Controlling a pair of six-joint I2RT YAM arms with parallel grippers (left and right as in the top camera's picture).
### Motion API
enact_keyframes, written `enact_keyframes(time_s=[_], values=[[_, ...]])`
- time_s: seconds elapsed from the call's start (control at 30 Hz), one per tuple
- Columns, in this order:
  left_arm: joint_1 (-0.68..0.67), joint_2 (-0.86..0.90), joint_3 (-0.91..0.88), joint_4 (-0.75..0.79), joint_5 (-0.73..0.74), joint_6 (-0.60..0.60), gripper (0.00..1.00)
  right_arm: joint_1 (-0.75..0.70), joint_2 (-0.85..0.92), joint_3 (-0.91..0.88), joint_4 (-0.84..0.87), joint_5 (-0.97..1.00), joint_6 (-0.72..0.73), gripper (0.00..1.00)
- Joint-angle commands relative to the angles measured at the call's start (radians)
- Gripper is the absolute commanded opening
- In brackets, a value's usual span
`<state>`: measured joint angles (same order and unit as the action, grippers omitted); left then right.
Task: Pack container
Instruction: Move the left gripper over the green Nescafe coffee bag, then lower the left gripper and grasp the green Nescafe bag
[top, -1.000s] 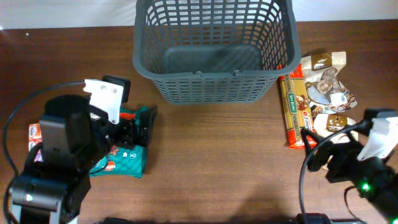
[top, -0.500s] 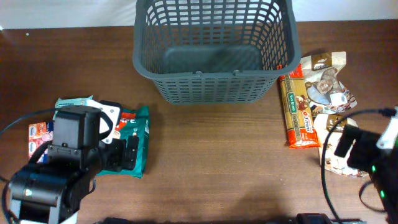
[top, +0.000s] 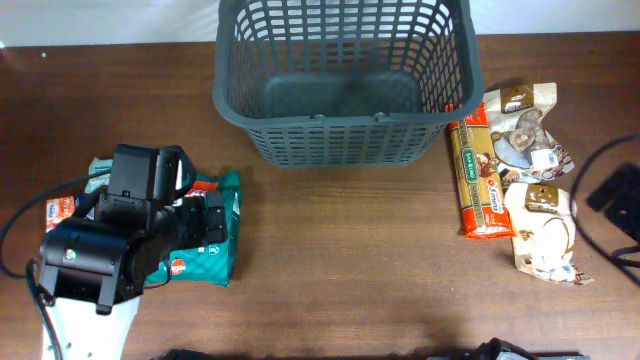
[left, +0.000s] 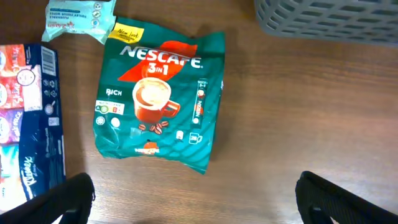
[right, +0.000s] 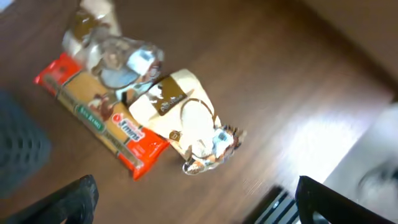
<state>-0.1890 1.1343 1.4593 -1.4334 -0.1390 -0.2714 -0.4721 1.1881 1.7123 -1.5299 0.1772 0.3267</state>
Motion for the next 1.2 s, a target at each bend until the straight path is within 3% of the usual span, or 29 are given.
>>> enact_keyframes(time_s=[0.0,0.33,0.57,0.83,1.17], values=[[-0.005,-0.001,0.026,0.0,-0.016,-0.038,0.99,-0.087,0.016,-0.053,0.006,-0.08,0.119,0.99],[-0.003,0.027,0.017,0.091,-0.163,-0.03,1.0,-0.113,0.039,-0.287,0.114,-0.003,0.126,0.99],[0.002,0.188,-0.036,0.128,-0.159,-0.275,0.96,-0.113,0.039,-0.287,0.111,0.04,0.124,0.99],[-0.077,0.476,-0.071,0.164,0.017,-0.22,0.99,-0.112,0.04,-0.287,0.106,0.041,0.124,0.99],[-0.18,0.546,-0.075,0.079,-0.077,-0.156,0.99,-0.112,0.04,-0.287,0.117,0.042,0.124,0.99]])
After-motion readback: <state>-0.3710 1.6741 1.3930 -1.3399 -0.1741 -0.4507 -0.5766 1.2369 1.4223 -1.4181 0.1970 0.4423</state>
